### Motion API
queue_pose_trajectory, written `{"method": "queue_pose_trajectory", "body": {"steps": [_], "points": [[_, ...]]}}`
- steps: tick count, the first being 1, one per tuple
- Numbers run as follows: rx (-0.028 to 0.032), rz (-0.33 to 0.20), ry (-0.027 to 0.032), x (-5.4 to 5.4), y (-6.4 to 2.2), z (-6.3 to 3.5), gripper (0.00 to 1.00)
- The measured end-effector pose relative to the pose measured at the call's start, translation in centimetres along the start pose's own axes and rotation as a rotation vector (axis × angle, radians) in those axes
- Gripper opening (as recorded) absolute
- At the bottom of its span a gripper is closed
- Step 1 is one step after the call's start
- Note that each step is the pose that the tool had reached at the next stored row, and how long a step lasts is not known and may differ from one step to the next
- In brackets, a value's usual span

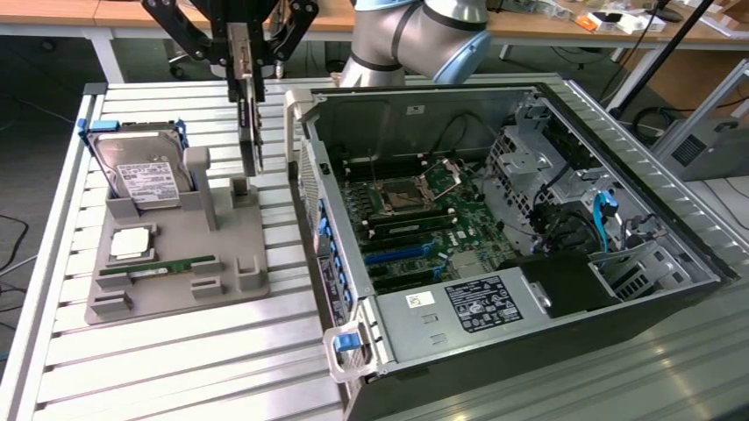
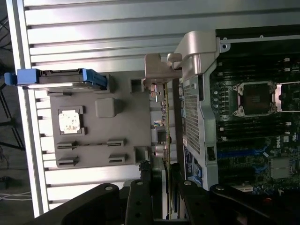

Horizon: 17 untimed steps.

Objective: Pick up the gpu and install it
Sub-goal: 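Pick up the gpu and move the gpu toward the slot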

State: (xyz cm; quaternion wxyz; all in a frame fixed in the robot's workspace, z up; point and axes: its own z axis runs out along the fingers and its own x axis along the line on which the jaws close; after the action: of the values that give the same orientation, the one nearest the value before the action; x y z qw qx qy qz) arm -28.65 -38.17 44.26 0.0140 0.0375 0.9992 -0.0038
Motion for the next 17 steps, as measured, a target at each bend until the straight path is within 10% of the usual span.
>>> {"method": "queue_pose_trajectory", "body": {"steps": [17], "points": [[0.0095,0.000,-0.0008,-1.1,0.08,0.05,0.27]]}}
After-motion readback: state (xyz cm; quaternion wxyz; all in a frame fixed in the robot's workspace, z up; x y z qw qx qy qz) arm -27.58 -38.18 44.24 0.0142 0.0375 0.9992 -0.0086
